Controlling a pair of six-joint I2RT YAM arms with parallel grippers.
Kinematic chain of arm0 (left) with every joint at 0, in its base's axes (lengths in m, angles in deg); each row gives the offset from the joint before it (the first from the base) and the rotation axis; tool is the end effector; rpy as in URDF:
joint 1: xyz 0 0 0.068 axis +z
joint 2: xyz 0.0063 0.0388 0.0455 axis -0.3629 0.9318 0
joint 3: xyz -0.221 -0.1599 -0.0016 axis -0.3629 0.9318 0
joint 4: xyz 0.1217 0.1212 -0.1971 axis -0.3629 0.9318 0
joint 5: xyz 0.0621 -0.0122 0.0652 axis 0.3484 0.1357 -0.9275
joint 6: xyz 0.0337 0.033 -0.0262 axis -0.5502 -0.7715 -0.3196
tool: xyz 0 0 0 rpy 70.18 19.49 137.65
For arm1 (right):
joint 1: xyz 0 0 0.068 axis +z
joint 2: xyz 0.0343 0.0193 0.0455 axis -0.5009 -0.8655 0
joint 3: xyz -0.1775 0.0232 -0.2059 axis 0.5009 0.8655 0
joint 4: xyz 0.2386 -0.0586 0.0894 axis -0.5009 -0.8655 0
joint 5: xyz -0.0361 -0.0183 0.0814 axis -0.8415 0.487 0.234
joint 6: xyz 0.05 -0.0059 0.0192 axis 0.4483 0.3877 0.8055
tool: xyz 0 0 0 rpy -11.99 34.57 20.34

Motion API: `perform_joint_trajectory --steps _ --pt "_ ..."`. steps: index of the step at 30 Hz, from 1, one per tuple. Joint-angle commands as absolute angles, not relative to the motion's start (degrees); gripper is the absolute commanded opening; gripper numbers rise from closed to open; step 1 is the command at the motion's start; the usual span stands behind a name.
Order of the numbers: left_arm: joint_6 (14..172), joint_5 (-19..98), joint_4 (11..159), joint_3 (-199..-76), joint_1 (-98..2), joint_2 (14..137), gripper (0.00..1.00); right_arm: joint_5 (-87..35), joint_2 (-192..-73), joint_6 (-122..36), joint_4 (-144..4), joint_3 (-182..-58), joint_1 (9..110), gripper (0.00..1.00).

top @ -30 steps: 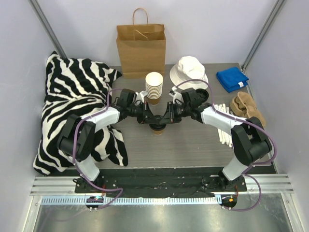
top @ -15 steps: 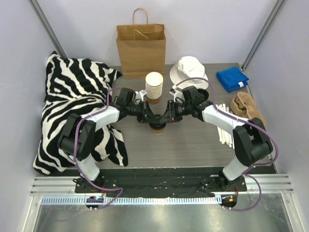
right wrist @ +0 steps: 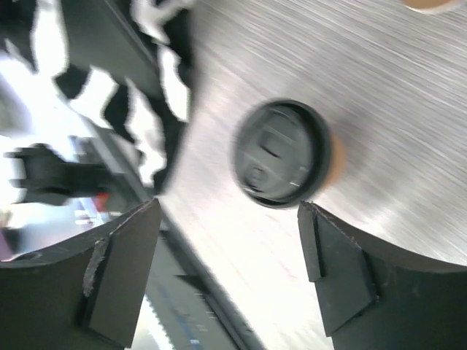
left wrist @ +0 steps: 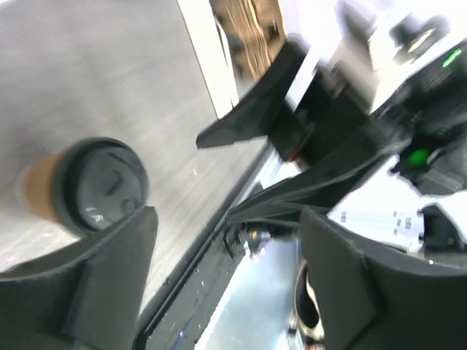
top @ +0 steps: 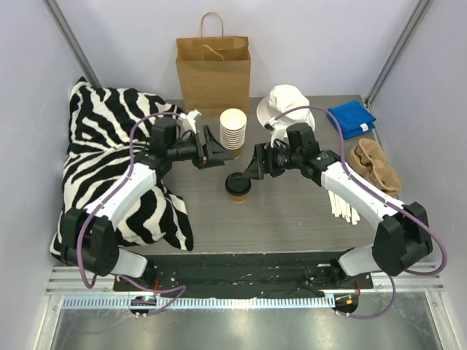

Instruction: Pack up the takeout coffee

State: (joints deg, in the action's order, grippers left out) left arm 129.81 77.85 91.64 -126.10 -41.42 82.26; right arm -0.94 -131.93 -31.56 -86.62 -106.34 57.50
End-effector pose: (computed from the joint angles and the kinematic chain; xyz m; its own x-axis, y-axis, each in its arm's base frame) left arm 0.2929 -0.1350 0.2987 -0.9085 -0.2161 -0.3576 0.2553 0.3906 -0.8845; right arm 0.2687 0.1614 0.2922 -0.7381 -0.0850 -0.6693 -0.5758 0.5963 0.5593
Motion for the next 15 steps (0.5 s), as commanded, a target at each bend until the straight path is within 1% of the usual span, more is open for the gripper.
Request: perform_joint_trajectory --steps 1,3,4,6,15 --pt "127.88 74.44 94.32 -126.06 -36.05 78.23 0.91 -11.2 -132.63 -39.51 -87.93 -104.02 61.25 0.86" --pt "128.23 74.08 94.49 -125.62 -33.51 77.26 0.94 -13.48 -134.99 -41.62 -88.46 -104.19 62.4 0.86" --pt "128.15 73.65 94.58 -125.36 -32.63 76.21 0.97 -13.84 -135.7 -42.32 -88.63 -104.28 63.53 0.86" --pt "127.62 73.47 94.93 -125.09 -30.35 75.23 0.99 -14.8 -137.02 -43.55 -88.81 -104.63 64.42 0.87" --pt "127.62 73.38 93.61 -125.97 -24.54 74.35 1.0 -15.08 -144.84 -42.07 -84.17 -106.65 67.24 0.86"
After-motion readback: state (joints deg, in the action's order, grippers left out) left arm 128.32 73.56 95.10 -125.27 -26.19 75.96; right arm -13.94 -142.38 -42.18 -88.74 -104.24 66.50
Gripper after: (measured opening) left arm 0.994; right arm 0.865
